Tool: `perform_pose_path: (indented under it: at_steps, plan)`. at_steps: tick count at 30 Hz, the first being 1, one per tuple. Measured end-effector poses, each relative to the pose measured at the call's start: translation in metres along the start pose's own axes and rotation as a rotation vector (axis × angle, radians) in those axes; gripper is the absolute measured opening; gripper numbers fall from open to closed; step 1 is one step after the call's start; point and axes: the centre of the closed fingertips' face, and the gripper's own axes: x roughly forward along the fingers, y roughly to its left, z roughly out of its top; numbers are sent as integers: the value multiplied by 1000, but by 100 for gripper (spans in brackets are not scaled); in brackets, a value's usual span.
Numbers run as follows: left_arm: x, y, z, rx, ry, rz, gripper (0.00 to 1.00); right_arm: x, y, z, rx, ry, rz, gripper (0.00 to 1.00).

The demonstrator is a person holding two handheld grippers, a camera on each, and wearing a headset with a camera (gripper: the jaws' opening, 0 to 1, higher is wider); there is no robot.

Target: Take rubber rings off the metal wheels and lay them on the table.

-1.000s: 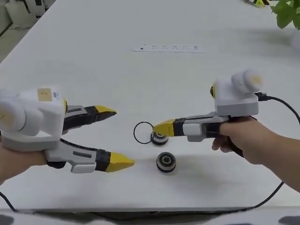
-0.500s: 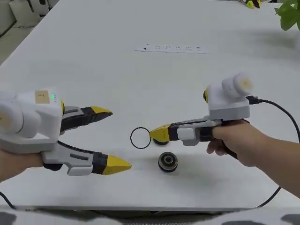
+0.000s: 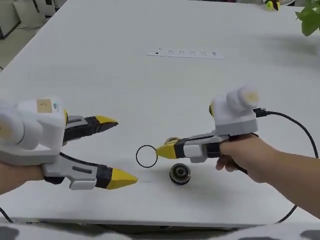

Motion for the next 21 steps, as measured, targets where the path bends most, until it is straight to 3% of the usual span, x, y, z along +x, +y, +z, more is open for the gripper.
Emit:
perform_pose_path:
  at_steps: [21]
  plan:
    - [0, -5, -5, -9, 13, -7, 81, 13, -7, -20, -34, 69, -34, 0]
